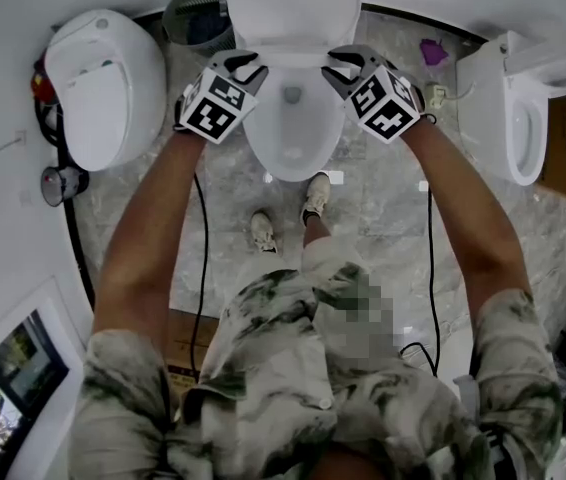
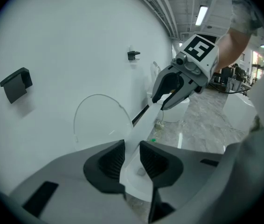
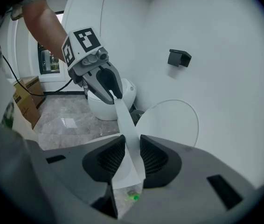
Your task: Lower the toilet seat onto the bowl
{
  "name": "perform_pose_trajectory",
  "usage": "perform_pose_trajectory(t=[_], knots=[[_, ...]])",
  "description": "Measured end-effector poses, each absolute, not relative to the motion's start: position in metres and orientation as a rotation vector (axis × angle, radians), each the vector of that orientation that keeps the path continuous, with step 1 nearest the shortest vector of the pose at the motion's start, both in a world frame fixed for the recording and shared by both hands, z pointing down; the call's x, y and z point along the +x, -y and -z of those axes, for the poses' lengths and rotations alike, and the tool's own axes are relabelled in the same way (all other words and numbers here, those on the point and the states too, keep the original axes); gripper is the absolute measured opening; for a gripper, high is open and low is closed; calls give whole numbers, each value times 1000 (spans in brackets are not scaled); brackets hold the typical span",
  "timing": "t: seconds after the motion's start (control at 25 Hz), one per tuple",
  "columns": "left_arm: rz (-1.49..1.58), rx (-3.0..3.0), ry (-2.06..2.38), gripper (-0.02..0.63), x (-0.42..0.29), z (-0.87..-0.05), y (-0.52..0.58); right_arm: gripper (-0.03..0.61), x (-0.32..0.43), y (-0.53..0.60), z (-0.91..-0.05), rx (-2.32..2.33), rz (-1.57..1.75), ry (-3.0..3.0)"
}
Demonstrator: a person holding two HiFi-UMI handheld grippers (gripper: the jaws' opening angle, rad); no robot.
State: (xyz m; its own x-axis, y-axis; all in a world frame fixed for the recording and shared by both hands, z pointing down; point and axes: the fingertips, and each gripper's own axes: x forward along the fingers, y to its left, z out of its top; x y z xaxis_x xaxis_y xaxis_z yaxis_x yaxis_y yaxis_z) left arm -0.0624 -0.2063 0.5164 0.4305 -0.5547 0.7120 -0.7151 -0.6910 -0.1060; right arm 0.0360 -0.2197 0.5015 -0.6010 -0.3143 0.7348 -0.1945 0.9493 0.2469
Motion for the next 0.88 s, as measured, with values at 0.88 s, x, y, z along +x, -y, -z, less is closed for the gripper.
perform_pose_trajectory(t=[0.88], knots=[[-1124, 2528, 1028, 115, -55, -537, 165, 124, 42, 177, -523, 330, 240, 2187]])
